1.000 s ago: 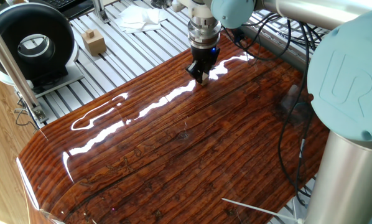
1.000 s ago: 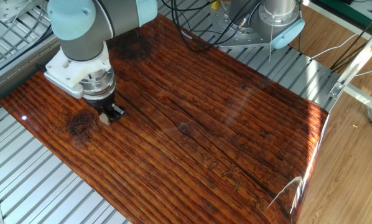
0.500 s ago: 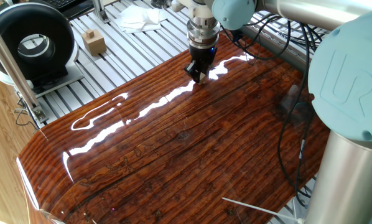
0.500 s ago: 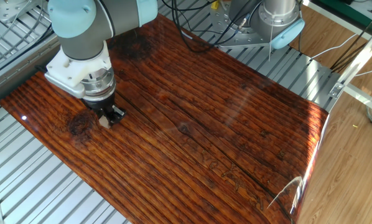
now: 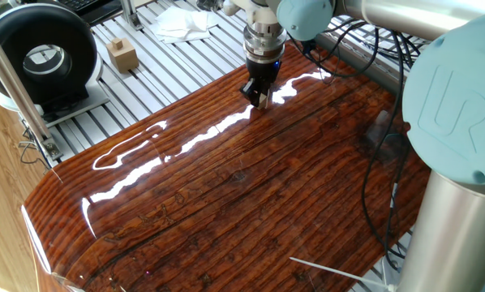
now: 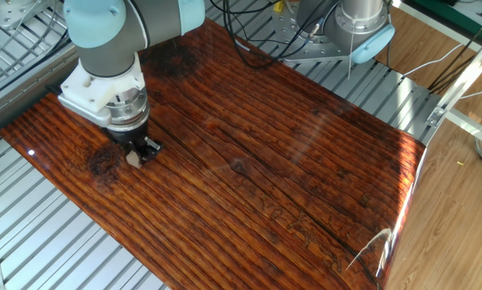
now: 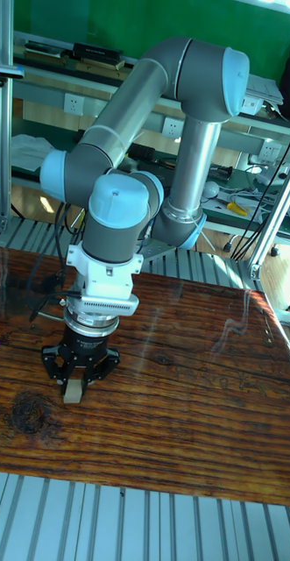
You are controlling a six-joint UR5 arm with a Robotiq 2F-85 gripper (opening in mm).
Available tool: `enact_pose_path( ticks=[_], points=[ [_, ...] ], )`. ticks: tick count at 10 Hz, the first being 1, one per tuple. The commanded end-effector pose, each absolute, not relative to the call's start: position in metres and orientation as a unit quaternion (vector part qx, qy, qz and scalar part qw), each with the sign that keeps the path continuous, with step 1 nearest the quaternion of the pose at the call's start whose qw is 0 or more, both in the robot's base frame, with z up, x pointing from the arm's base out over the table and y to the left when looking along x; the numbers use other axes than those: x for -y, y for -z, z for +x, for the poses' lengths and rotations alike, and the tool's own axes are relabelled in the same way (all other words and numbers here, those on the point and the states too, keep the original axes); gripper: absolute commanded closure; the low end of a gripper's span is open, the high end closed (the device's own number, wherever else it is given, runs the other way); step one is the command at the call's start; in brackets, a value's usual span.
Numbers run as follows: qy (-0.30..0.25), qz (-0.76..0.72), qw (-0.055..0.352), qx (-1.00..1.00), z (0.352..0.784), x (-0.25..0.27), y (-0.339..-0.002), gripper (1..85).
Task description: Hold a small block with the gripper and sweep it from left to right on the table
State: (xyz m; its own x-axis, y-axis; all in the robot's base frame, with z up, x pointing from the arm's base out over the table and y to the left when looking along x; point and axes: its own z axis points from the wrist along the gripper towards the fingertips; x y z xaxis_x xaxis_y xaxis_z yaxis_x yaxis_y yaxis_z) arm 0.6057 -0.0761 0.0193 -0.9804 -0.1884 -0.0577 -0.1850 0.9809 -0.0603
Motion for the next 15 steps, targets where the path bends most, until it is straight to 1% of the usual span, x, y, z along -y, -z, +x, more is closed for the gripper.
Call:
enact_pose_path(
  ticks=[1, 4, 13, 14, 15],
  points=[
    [0.008, -0.087, 0.031, -0.996, 0.6045, 0.0679, -0.02, 84.7],
    [0.001, -0.08, 0.015, -0.997, 0.5961, 0.0647, -0.0196, 84.7],
    [-0.001, -0.091, 0.026, -0.996, 0.6017, 0.0632, -0.0198, 84.7],
    [0.003, -0.091, 0.025, -0.996, 0.6013, 0.0652, -0.0198, 84.7],
    [0.018, -0.092, 0.026, -0.995, 0.6024, 0.0731, -0.02, 84.7]
  ],
)
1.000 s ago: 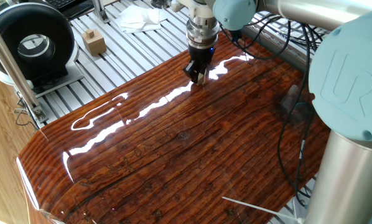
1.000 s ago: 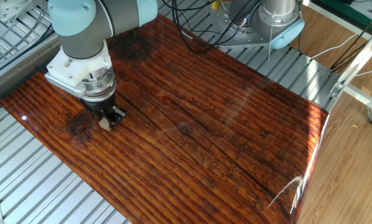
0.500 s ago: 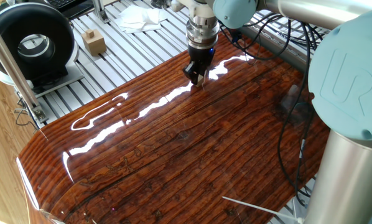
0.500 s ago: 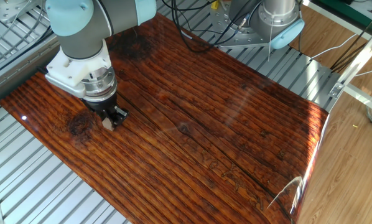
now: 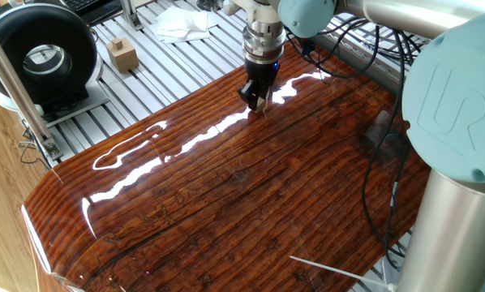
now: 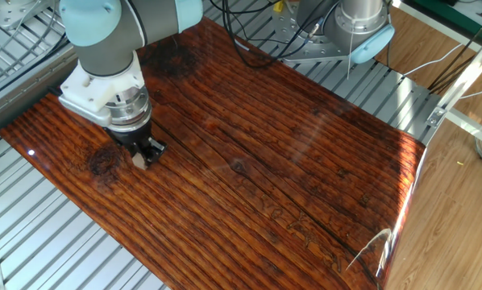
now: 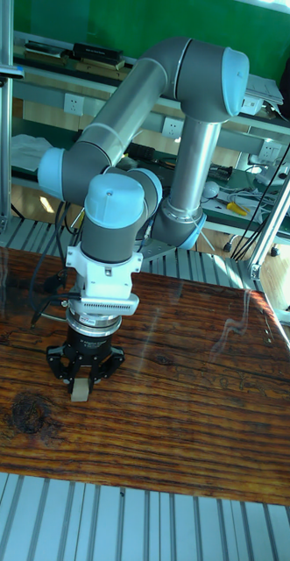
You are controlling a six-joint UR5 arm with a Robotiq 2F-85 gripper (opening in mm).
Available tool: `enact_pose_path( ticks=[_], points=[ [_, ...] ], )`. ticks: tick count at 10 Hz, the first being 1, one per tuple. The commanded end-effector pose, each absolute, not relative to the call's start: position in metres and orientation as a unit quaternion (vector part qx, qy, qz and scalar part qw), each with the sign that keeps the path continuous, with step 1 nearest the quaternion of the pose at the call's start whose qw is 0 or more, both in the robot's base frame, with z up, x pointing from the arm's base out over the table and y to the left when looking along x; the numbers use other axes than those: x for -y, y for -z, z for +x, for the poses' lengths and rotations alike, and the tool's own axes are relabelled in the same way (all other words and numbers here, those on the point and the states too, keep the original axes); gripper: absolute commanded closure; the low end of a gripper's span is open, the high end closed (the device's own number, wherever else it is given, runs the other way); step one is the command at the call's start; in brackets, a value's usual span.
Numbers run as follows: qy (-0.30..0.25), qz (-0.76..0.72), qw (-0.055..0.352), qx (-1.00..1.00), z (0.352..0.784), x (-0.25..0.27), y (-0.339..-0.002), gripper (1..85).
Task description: Hold a small block with the gripper and sweep it from left to right on the table
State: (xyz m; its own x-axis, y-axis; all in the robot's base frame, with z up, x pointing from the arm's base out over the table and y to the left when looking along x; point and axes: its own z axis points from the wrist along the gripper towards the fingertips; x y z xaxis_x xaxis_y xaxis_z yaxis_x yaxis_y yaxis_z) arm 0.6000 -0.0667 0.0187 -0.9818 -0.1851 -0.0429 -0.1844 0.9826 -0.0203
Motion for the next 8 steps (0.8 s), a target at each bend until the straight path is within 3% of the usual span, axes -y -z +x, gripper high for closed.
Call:
enact_pose_path(
  ticks=[1, 8],
  points=[
    [0.029, -0.096, 0.026, -0.995, 0.603, 0.079, -0.02, 84.7],
    [0.034, -0.086, 0.024, -0.995, 0.591, 0.07, -0.007, 84.7]
  ],
)
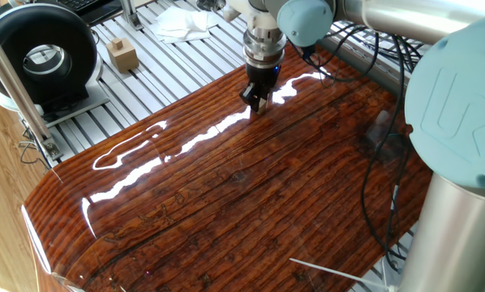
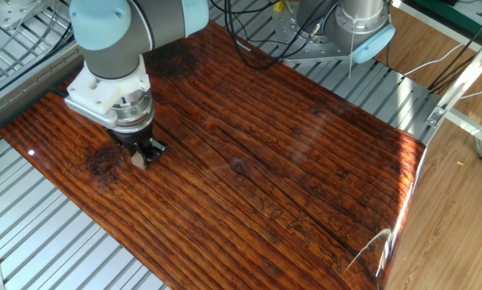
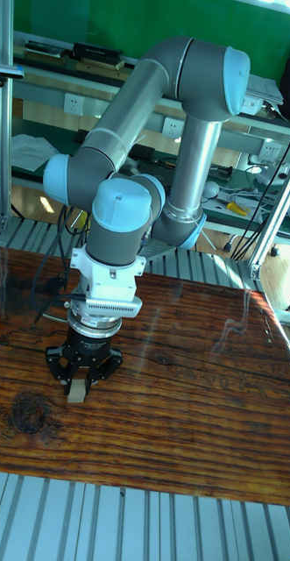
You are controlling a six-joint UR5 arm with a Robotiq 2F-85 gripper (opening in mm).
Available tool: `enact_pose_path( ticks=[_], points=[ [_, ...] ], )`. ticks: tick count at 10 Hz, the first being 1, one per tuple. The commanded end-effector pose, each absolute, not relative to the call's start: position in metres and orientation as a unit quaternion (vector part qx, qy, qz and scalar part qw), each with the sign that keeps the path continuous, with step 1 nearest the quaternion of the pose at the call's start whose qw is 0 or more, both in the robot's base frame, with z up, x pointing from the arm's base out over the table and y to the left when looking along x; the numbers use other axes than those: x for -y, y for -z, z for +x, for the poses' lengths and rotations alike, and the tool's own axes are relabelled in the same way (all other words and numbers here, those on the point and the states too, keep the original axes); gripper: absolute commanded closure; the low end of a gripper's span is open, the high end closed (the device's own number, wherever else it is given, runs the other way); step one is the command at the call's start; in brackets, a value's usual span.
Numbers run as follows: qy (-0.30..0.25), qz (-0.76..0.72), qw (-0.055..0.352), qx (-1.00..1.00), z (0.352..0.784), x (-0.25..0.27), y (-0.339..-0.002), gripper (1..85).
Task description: Hold a small block with the gripper and sweep it from left to right on the table
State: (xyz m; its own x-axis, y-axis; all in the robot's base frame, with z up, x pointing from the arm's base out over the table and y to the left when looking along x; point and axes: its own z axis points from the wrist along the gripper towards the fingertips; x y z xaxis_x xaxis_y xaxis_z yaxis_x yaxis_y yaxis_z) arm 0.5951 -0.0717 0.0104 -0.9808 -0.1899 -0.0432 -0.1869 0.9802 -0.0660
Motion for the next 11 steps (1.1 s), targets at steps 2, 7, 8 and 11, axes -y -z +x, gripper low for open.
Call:
enact_pose_path(
  ticks=[2, 7, 8, 11],
  points=[
    [0.036, -0.087, 0.021, -0.995, 0.5893, 0.0703, -0.0106, 84.7],
    [0.034, -0.086, 0.019, -0.996, 0.588, 0.0695, -0.009, 84.7],
    [0.036, -0.087, 0.018, -0.995, 0.5877, 0.0707, -0.0091, 84.7],
    [0.031, -0.087, 0.016, -0.996, 0.5868, 0.0682, -0.0102, 84.7]
  ],
)
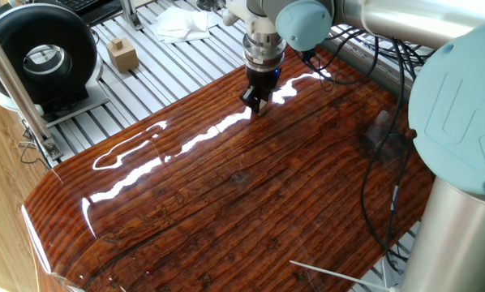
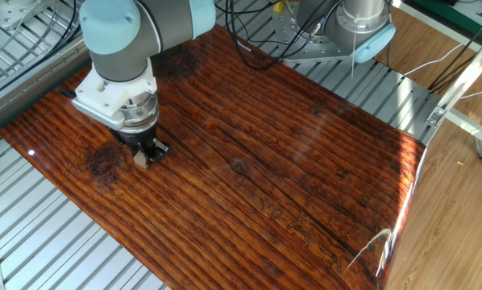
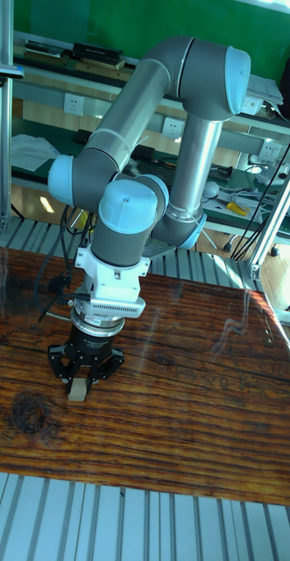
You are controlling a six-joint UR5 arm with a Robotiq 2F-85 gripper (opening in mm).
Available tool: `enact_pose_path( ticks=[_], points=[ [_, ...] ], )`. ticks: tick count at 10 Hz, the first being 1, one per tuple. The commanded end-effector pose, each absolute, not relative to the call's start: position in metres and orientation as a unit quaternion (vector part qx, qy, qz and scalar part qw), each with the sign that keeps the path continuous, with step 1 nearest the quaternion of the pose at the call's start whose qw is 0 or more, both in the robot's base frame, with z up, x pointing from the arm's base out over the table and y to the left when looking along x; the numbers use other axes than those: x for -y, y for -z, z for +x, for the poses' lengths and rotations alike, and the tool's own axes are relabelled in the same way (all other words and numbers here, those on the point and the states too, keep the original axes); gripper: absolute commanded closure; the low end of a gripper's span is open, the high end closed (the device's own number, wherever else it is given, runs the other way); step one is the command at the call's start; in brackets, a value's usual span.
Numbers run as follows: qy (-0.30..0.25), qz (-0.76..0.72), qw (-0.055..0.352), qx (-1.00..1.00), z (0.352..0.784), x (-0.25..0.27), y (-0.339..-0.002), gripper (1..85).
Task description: Hold a small block with the gripper and sweep it from left to right on the table
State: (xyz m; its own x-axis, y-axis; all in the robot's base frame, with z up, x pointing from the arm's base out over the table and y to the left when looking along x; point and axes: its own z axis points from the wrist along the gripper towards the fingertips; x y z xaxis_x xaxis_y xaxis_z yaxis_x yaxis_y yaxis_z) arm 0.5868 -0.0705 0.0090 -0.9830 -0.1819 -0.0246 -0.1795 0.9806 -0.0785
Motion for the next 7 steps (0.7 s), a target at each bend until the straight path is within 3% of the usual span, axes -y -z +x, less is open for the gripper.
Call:
enact_pose_path(
  ticks=[1, 7],
  points=[
    [0.029, -0.086, 0.016, -0.996, 0.5869, 0.067, -0.0108, 84.7],
    [0.02, -0.087, 0.013, -0.996, 0.5864, 0.0633, -0.0094, 84.7]
  ],
)
